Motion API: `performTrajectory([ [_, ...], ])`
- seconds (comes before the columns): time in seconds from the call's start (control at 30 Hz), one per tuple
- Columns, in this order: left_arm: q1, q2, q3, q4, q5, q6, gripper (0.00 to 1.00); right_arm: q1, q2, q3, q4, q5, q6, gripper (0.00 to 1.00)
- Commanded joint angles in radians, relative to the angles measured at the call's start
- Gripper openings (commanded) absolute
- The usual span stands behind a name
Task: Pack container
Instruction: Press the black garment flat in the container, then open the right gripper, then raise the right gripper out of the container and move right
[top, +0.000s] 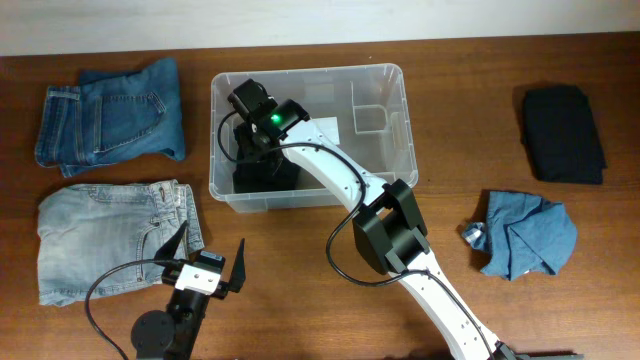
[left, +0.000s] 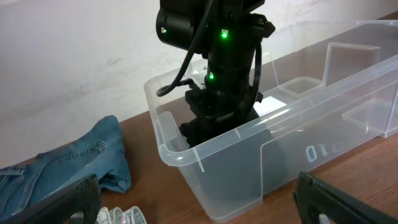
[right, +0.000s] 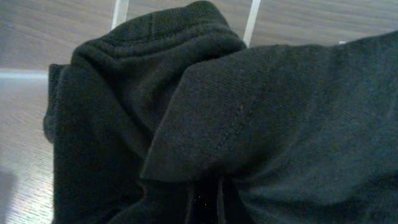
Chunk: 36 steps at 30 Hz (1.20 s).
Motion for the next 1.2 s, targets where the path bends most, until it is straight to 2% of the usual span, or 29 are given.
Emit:
performTrajectory([
  [0.0,0.005,-0.006,-0.002,-0.007,0.000,0.011,0.99,-0.003,-0.022,0.007,0.003,0.006,-0.005,0.09],
  [0.23,0.005,-0.006,-0.002,-0.007,0.000,0.011,0.99,-0.011,-0.094,0.132,-0.112,0.168,-0.023,0.20],
  [0.4,0.005,-0.006,-0.002,-0.007,0.000,0.011,0.99,-0.040,-0.189,0.230,-0.244,0.257,-0.023,0.33],
  [0.47,0.005,-0.006,-0.002,-0.007,0.000,0.011,0.99,-0.060,-0.229,0.260,-0.311,0.293,-0.023,0.50],
  [0.5,0.005,-0.006,-0.002,-0.007,0.000,0.011,0.99,-0.077,-0.251,0.272,-0.355,0.317,-0.023,0.64],
  [0.63,0.005,-0.006,-0.002,-0.007,0.000,0.011,0.99,-0.163,-0.321,0.279,-0.510,0.389,-0.023,0.81],
  [0.7,0.005,-0.006,-0.002,-0.007,0.000,0.011,0.99,-0.237,-0.338,0.279,-0.606,0.391,-0.036,0.85],
  [0.8,0.005,-0.006,-0.002,-0.007,0.000,0.011,0.99,-0.349,-0.330,0.276,-0.701,0.291,-0.163,0.89],
  [0.83,0.005,-0.006,-0.002,-0.007,0.000,0.011,0.99,-0.384,-0.330,0.262,-0.700,0.195,-0.245,0.90],
  [0.9,0.005,-0.006,-0.002,-0.007,0.000,0.011,0.99,-0.425,-0.330,0.244,-0.701,0.113,-0.299,0.90],
  [1.1,0.005,-0.006,-0.002,-0.007,0.000,0.011,0.99,-0.533,-0.327,0.163,-0.700,0.071,-0.369,0.94],
  [1.17,0.005,-0.006,-0.002,-0.007,0.000,0.011,0.99,-0.558,-0.325,0.121,-0.700,-0.034,-0.451,0.94],
])
